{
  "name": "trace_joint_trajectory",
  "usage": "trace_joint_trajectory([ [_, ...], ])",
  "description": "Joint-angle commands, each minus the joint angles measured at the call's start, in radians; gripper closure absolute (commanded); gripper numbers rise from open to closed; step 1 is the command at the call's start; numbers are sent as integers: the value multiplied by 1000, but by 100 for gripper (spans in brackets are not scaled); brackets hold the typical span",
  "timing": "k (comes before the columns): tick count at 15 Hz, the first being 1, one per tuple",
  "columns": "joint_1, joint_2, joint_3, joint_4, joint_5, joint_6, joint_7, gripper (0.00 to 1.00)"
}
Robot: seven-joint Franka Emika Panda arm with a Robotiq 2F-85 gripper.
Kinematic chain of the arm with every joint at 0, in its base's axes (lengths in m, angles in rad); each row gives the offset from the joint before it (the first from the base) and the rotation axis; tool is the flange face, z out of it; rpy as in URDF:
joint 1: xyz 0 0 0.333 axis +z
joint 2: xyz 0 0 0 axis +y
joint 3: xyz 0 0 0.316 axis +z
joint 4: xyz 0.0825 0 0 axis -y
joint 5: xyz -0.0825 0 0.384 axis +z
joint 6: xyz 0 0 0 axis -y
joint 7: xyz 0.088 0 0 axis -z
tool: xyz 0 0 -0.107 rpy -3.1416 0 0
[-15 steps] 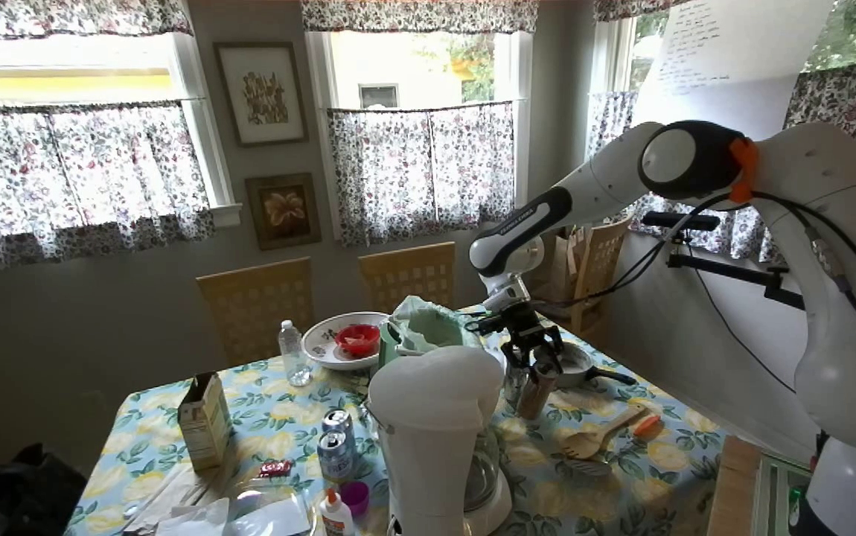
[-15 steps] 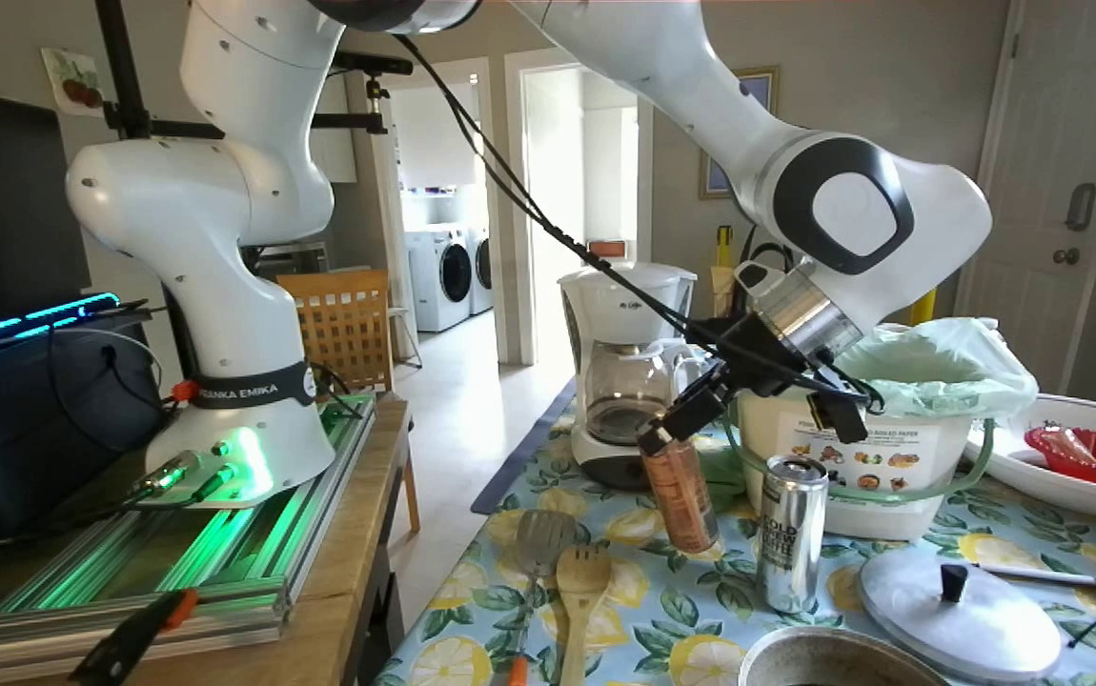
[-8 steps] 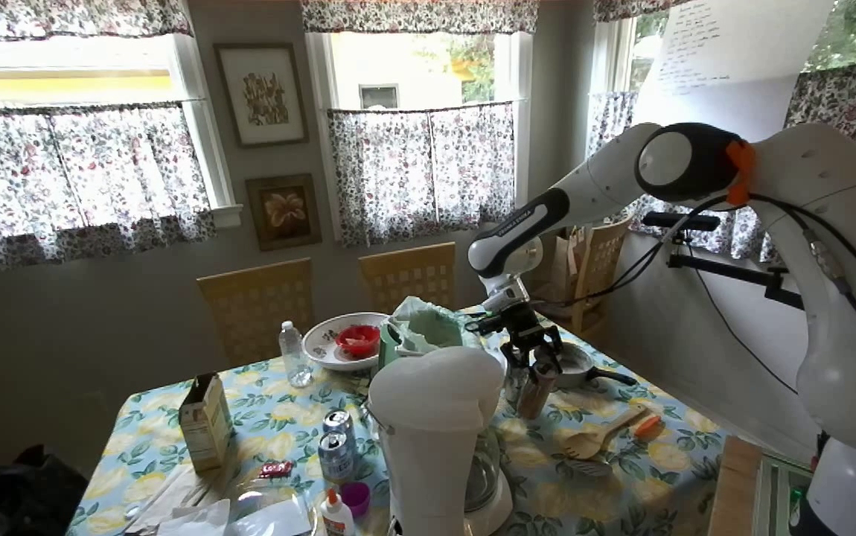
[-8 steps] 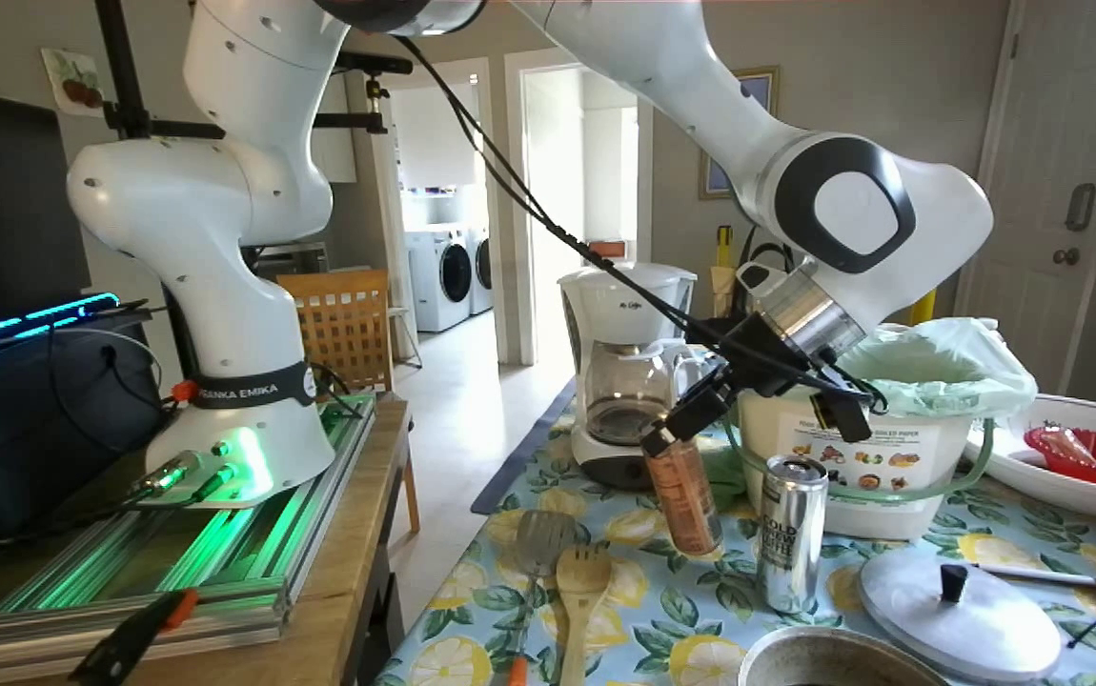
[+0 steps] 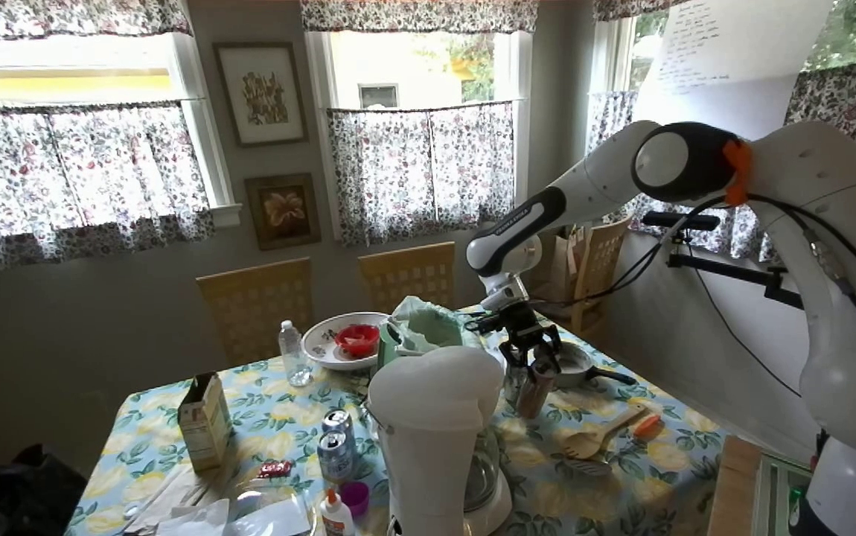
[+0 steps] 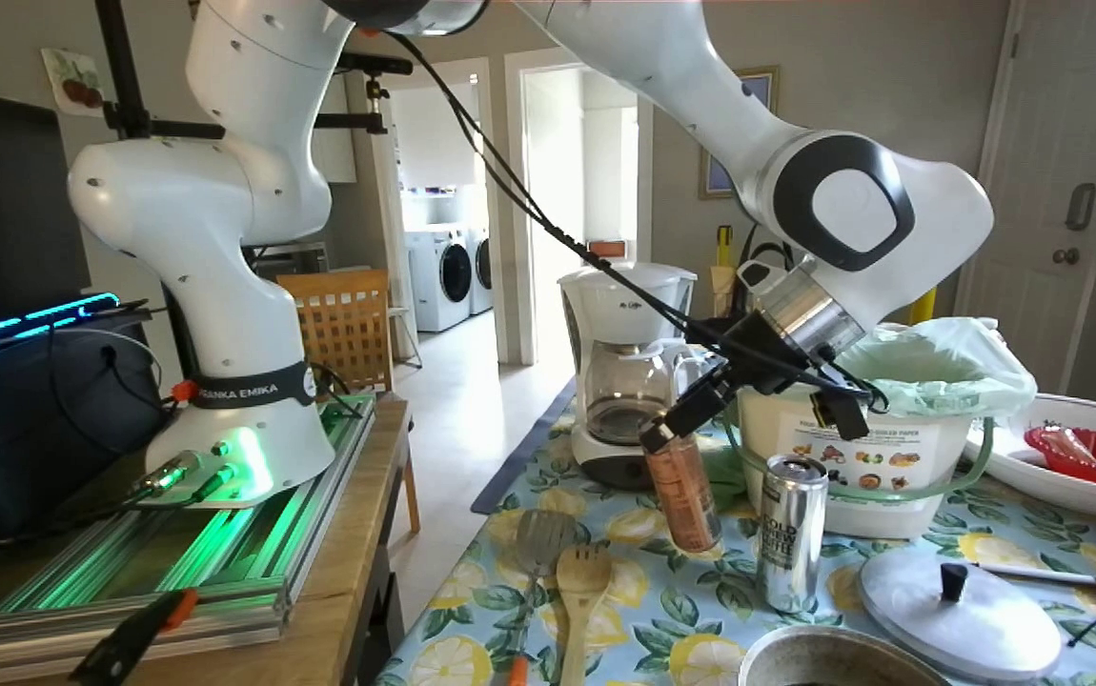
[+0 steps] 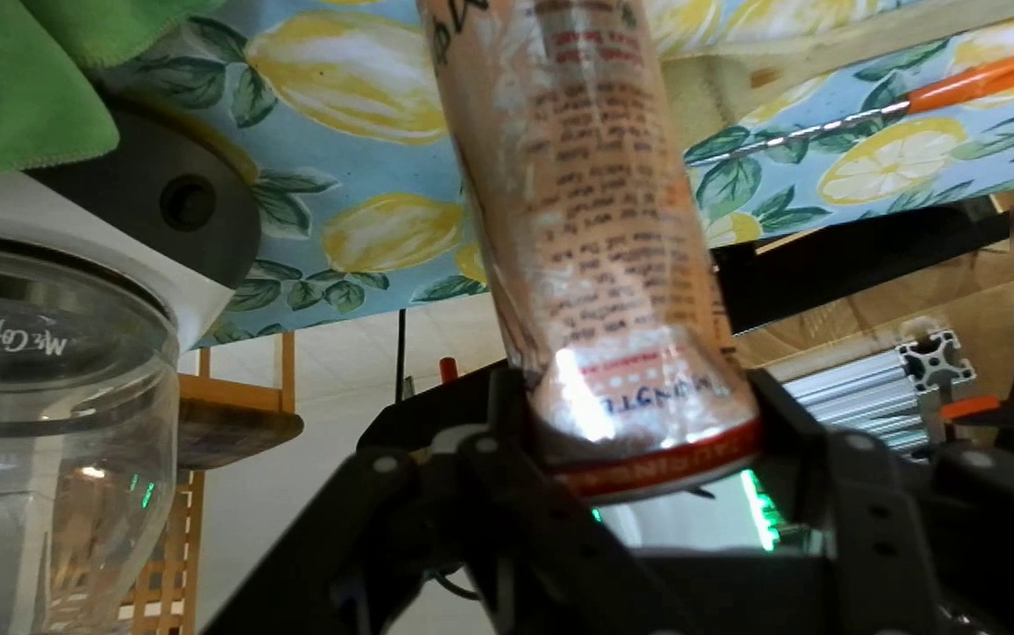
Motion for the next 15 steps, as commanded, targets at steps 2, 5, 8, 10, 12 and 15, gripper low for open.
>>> trace_joint_trajectory([
  [2,13,22,1,13,22,-21,-8,63],
  [5,20,25,-11,12,53,-36,-6,63],
  [8,-18,27,33,2,25,-42,-24,63],
  [10,-79,23,107,-19,-8,-54,-21,63],
  [12,-146,25,187,-41,-48,-88,-22,63],
  [15,-165,17,192,-67,-61,-130,-24,63],
])
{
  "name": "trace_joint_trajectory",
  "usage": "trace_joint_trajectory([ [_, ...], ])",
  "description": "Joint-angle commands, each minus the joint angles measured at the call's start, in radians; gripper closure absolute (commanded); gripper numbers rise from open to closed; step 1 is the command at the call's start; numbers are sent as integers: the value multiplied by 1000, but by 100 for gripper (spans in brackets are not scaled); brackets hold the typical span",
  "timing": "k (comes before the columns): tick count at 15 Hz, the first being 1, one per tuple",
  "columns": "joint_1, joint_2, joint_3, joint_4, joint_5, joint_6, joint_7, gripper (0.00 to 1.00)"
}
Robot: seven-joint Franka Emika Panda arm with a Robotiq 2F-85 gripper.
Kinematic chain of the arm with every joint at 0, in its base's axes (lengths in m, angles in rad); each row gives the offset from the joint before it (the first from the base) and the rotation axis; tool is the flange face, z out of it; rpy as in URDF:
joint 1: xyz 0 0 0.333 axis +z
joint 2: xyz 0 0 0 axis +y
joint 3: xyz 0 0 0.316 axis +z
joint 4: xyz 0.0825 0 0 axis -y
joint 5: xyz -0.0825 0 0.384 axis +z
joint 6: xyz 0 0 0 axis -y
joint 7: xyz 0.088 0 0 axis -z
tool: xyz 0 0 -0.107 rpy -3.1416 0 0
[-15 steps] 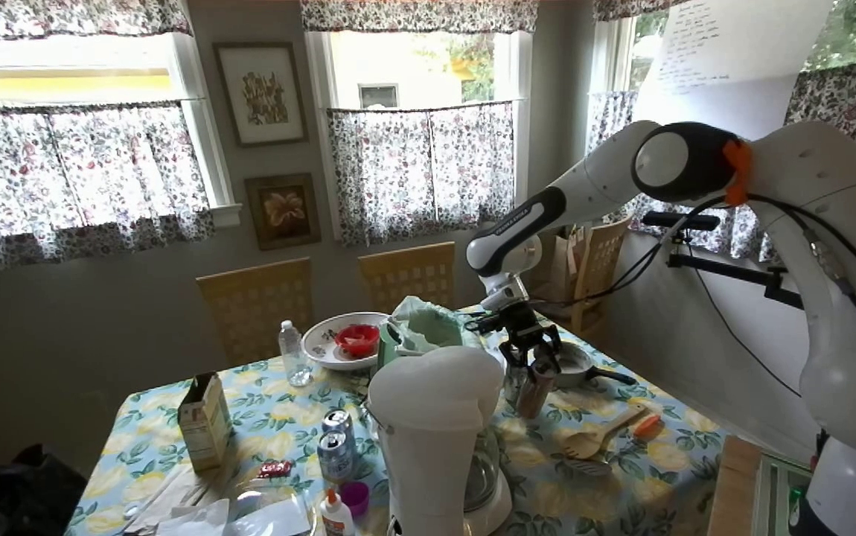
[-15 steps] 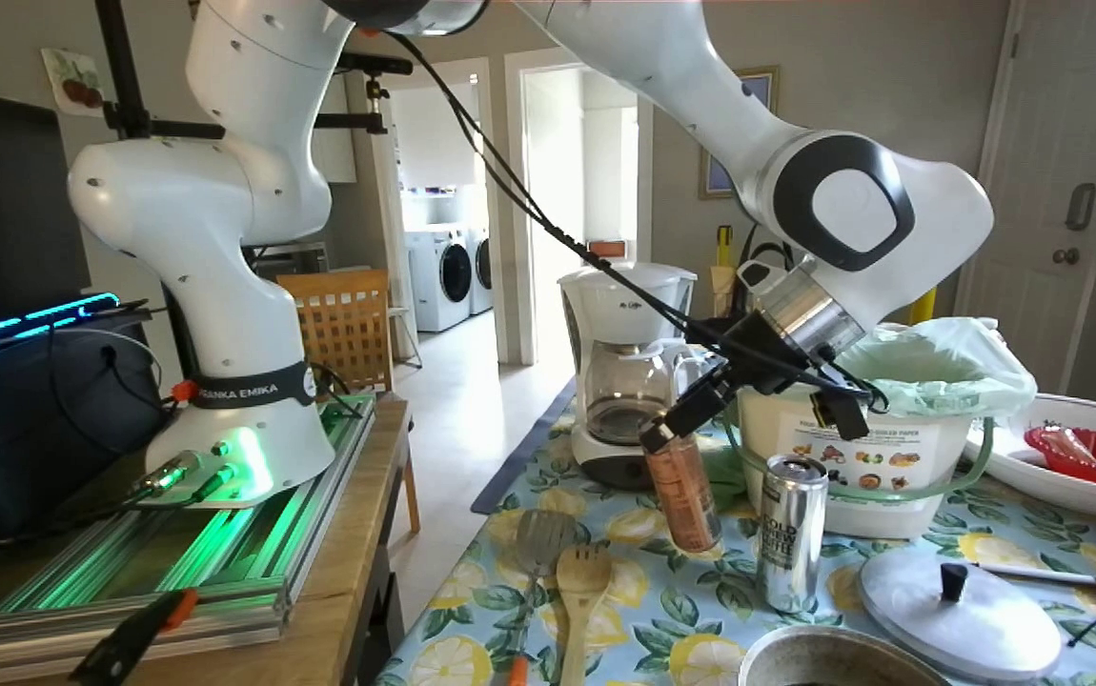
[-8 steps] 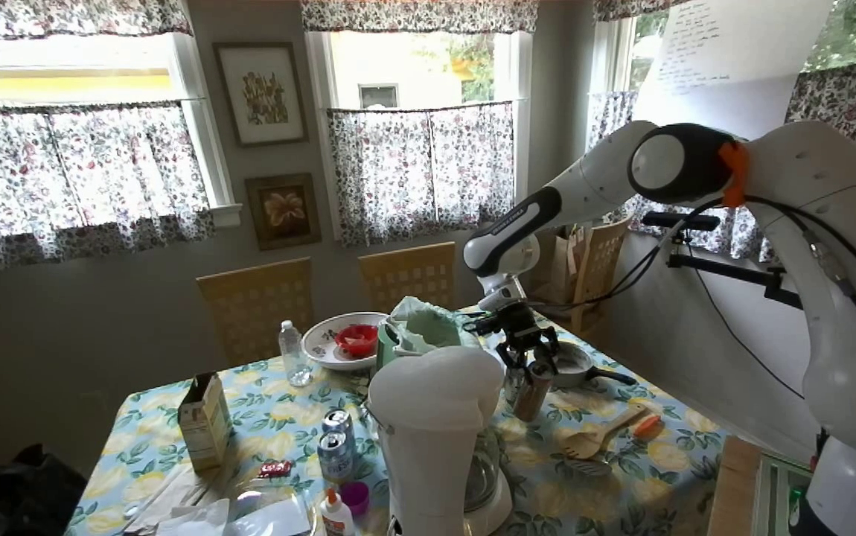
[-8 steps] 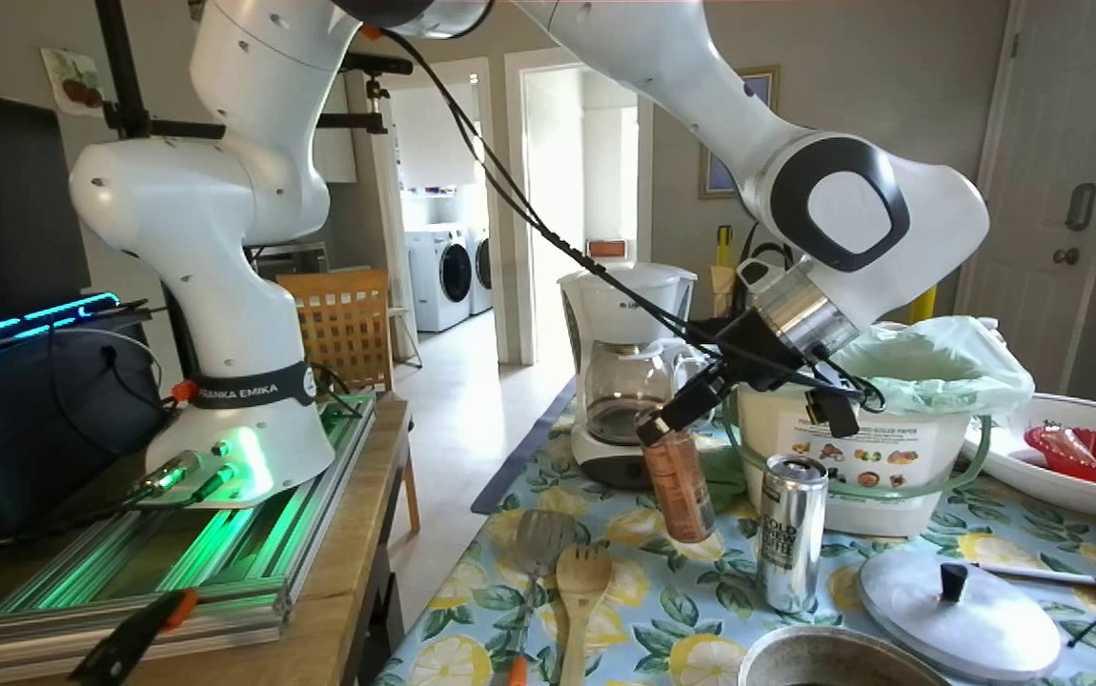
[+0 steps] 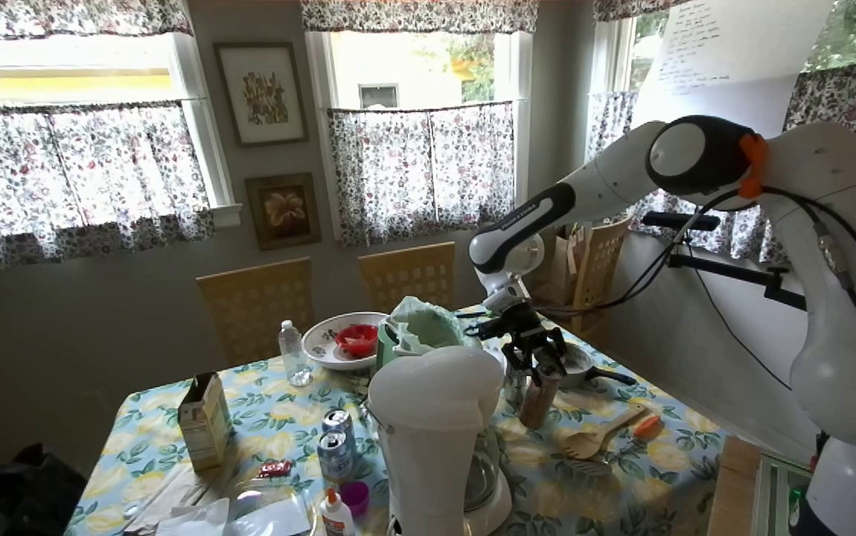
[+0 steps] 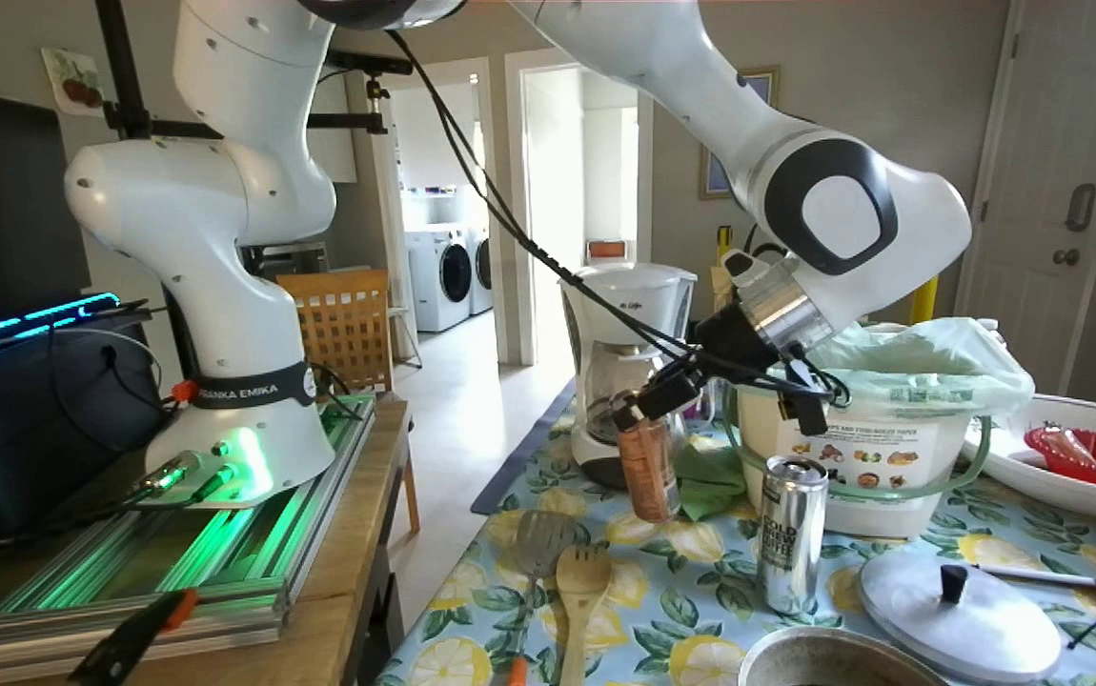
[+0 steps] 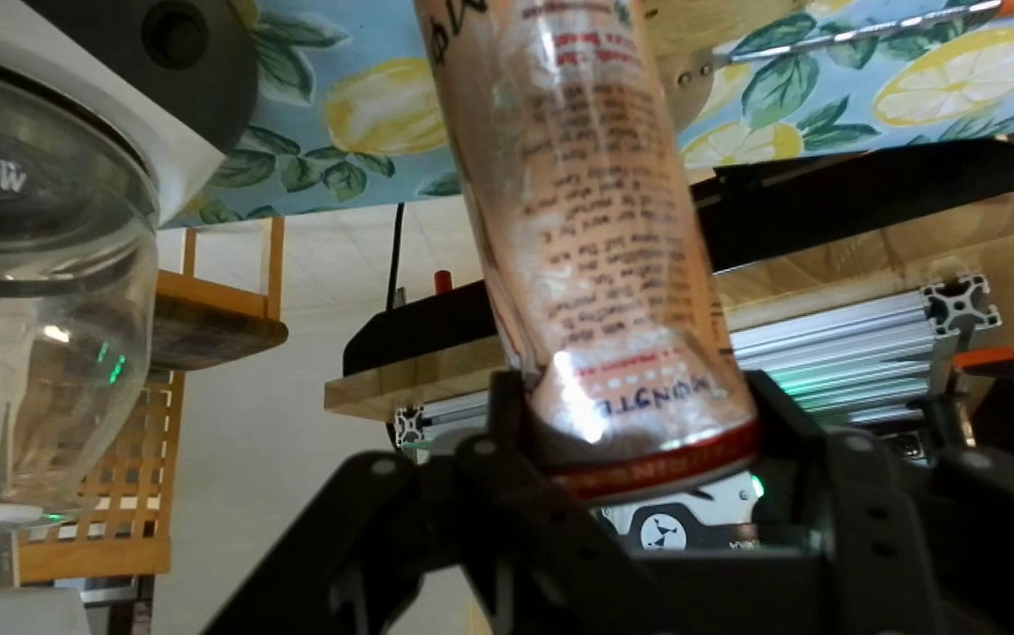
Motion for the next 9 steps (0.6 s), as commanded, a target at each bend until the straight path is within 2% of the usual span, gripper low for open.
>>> trace_joint_trajectory([
  [1,-17,-5,-4,-34,-30,-30,-16,63],
  [5,-5,24,-25,-11,-37,-17,3,63],
  [6,89,-7,-140,-11,26,-3,-42,63],
  [7,15,30,-51,1,-28,-19,8,63],
  [8,132,9,-191,11,31,-19,-46,63],
  [9,157,23,-221,25,46,-23,-46,63],
])
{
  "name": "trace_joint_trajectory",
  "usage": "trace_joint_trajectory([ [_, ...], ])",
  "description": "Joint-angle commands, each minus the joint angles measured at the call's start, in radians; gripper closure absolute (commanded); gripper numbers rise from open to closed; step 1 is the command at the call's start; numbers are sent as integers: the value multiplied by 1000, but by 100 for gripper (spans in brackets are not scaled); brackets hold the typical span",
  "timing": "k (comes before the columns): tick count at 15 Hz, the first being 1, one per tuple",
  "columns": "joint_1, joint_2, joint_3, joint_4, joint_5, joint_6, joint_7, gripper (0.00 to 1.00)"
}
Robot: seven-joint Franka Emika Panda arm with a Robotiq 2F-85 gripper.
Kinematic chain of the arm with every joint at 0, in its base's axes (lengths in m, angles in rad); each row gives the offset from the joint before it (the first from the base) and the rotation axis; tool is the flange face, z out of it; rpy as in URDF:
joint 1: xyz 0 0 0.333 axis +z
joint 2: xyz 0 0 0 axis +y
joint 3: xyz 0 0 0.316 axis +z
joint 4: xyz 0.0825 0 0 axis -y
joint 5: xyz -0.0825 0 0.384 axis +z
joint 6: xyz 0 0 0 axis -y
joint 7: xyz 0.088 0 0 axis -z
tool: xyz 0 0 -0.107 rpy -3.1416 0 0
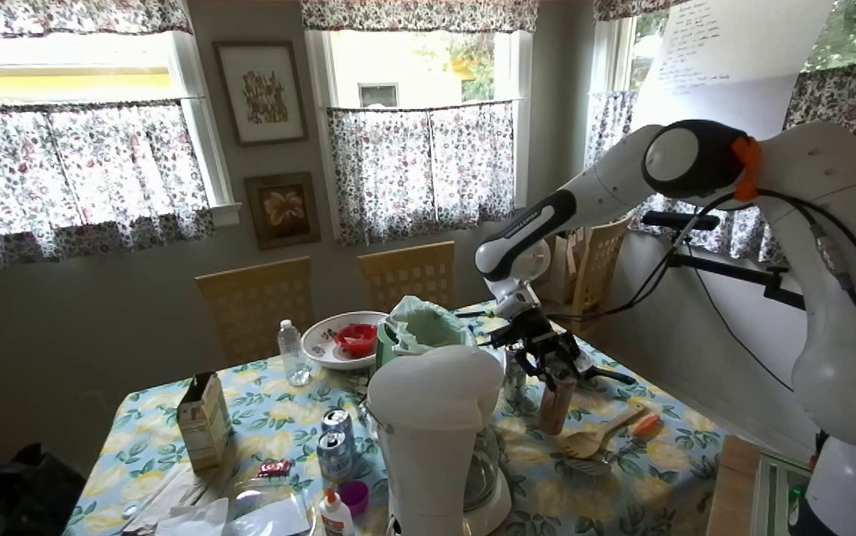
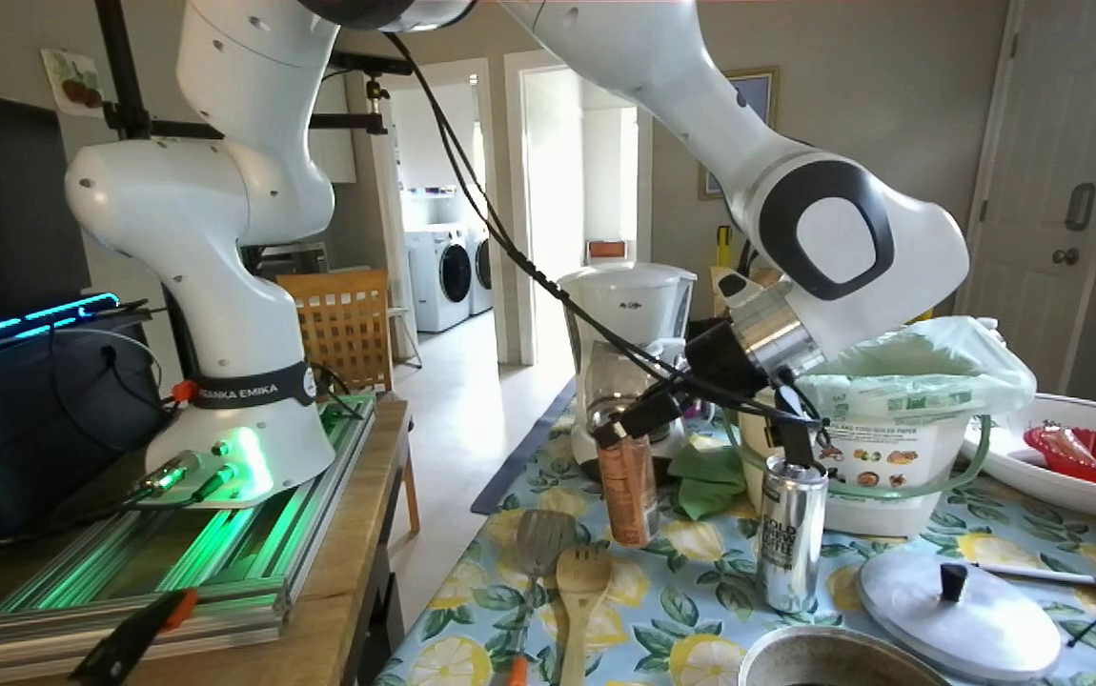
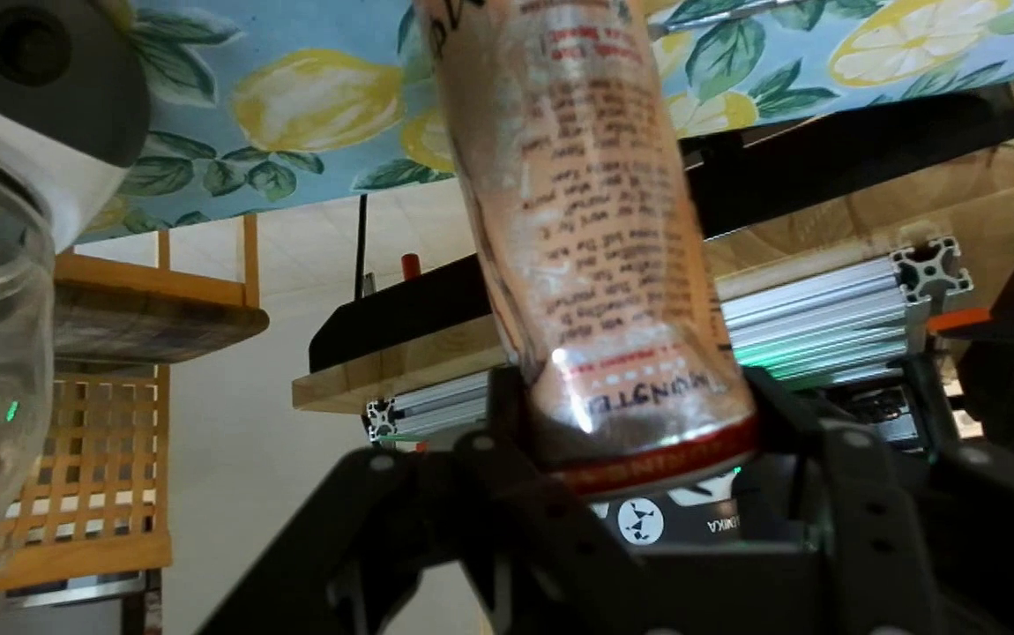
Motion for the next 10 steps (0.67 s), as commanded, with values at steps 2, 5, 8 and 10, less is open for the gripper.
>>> trace_joint_trajectory([
  [2,73,60,-76,56,-4,-16,-10,63],
  [5,67,81,-55,82,-3,-18,-4,63],
  [8,60,100,-39,98,-1,-15,-3,63],
  [10,90,100,-75,108,18,-16,-33,63],
])
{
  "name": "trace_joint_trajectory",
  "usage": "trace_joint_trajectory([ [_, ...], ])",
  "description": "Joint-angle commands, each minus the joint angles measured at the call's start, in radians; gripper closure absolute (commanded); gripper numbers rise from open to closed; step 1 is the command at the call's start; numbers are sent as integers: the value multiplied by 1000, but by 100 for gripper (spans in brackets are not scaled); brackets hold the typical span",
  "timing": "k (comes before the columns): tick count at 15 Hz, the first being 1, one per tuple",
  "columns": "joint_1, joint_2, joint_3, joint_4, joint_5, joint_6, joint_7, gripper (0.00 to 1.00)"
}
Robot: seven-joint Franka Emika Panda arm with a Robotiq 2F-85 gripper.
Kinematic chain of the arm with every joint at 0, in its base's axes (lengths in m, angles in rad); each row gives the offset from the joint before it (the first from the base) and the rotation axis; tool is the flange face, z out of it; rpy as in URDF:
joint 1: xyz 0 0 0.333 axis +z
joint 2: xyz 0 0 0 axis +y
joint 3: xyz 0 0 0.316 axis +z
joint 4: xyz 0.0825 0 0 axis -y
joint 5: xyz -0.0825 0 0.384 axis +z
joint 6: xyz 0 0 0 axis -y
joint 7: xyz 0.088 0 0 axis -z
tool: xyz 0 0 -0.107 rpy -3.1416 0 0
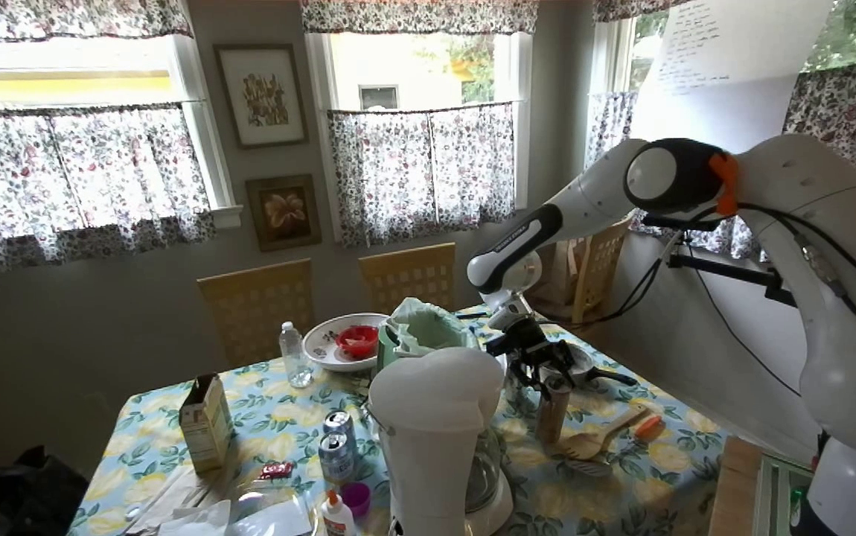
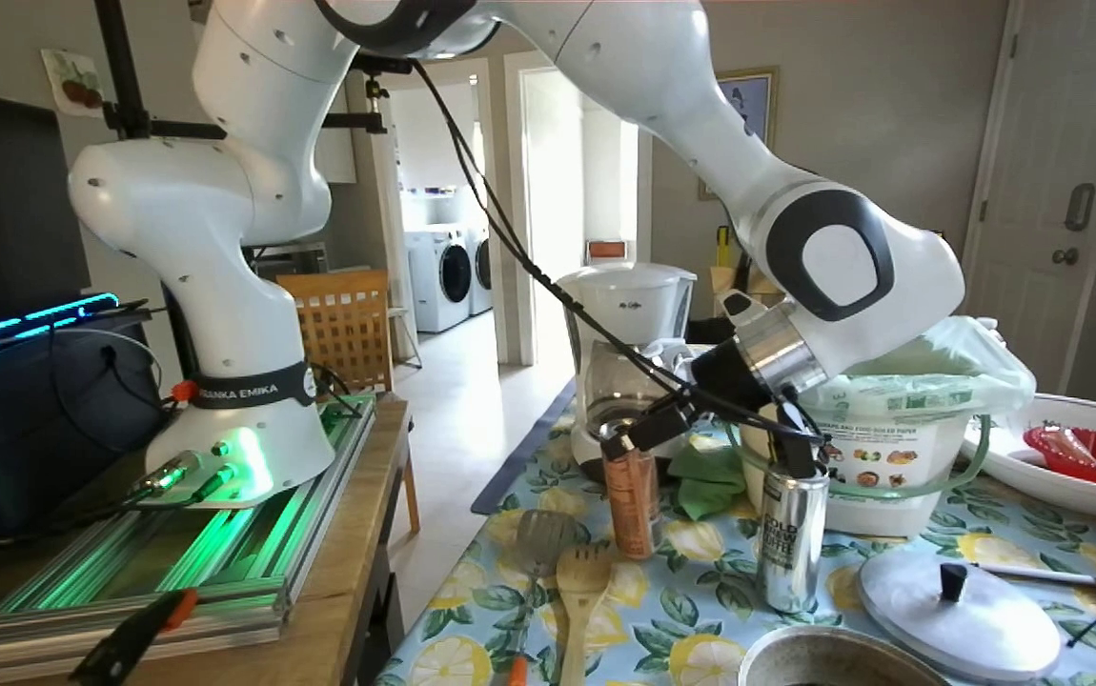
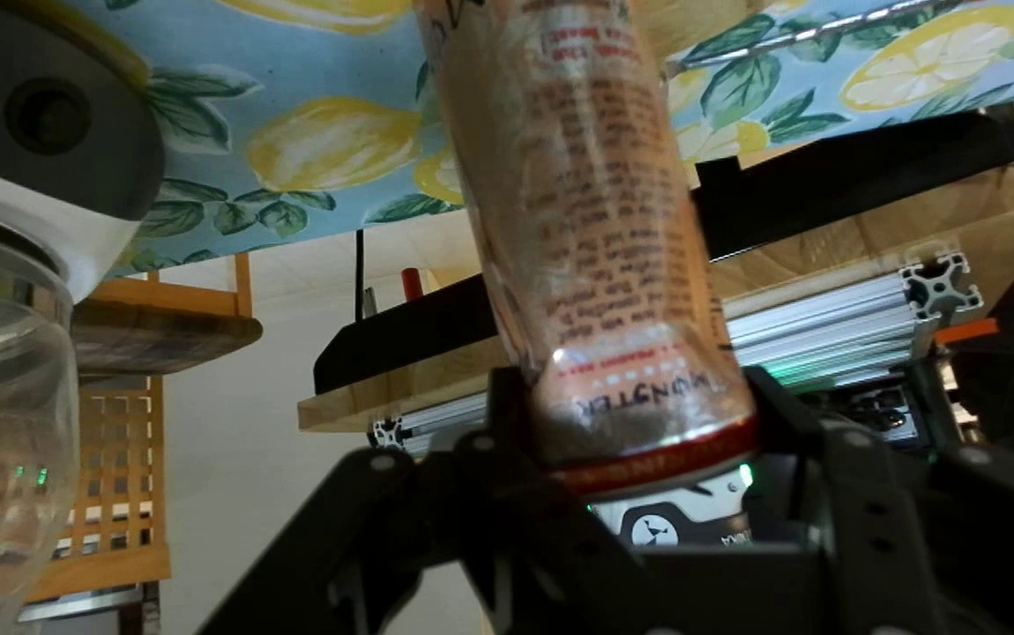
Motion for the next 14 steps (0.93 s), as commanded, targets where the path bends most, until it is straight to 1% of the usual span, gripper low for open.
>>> trace_joint_trajectory([
  [1,-3,46,-1,50,-6,-10,-35,63],
  [3,-1,53,-2,61,-7,-17,-33,63],
  [4,0,58,-3,70,-7,-21,-32,54],
  [5,0,60,-3,72,-7,-20,-32,13],
  [6,0,62,-3,75,-7,-22,-31,12],
  [7,1,66,-3,82,-8,-25,-32,6],
  [8,1,67,-4,85,-7,-25,-31,2],
  [9,1,67,-3,86,-7,-26,-31,0],
  [14,-8,61,2,86,-4,-23,-35,0],
])
